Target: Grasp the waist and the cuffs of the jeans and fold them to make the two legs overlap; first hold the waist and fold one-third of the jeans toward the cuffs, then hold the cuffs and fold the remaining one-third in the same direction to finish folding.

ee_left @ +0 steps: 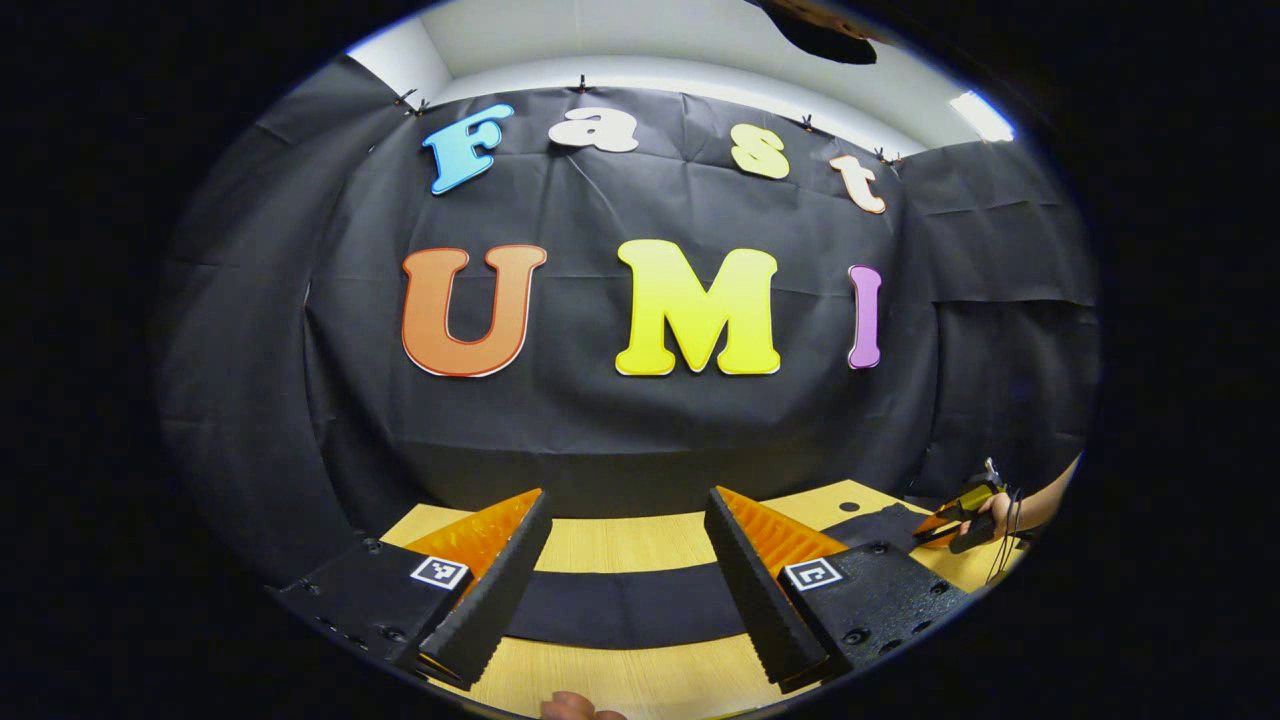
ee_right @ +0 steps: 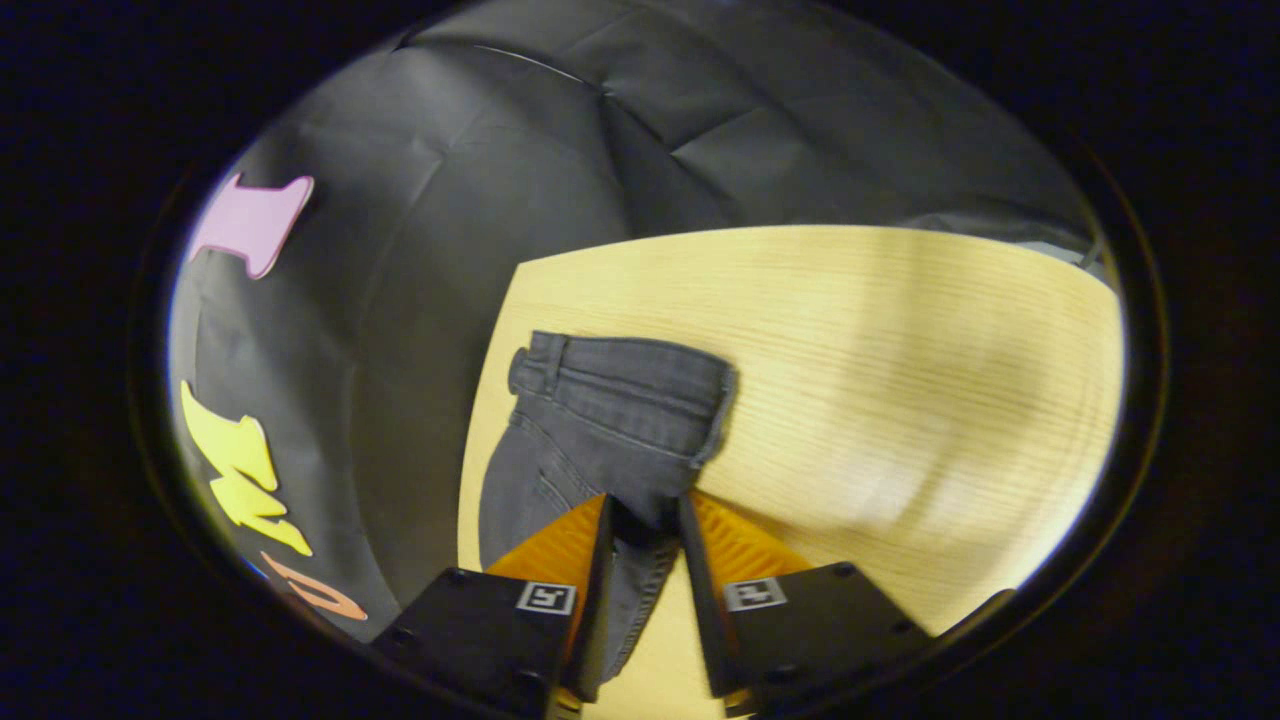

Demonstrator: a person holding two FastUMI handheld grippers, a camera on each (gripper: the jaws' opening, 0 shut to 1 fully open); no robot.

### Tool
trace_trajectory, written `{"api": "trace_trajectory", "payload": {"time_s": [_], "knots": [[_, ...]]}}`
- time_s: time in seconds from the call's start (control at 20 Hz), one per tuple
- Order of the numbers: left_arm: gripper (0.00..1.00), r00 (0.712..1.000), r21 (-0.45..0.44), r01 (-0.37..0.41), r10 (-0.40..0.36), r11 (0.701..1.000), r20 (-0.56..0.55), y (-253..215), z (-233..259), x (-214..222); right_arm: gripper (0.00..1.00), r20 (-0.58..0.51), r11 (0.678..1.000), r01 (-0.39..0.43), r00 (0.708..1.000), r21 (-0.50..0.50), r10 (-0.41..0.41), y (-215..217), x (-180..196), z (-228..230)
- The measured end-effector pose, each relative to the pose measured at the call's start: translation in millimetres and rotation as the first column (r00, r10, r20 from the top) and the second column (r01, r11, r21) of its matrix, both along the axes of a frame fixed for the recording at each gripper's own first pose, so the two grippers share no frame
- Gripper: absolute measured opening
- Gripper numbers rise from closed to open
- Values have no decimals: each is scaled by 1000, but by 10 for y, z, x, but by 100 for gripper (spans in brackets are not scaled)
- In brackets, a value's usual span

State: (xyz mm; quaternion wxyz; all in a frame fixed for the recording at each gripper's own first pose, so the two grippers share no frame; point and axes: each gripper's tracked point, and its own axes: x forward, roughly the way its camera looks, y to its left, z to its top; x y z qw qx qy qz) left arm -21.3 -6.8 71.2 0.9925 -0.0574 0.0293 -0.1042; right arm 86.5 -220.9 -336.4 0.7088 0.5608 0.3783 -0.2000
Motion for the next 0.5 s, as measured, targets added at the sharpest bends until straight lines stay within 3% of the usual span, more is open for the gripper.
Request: {"api": "trace_trajectory", "payload": {"time_s": [0.15,0.4,0.5], "knots": [[99,1000,-19,-17,17,1000,-12,24,-9,-13,2,18,1000,20,1000,-3,-20,-15,-34,-39],[99,999,-16,-18,17,1000,-40,46,-72,-5,1,-41,988,-74,997,-137,69,-11,-17,8],[99,998,-19,-11,10,1000,-63,30,-123,-13,1,-48,959,-147,989,-241,140,-12,-12,99]]}}
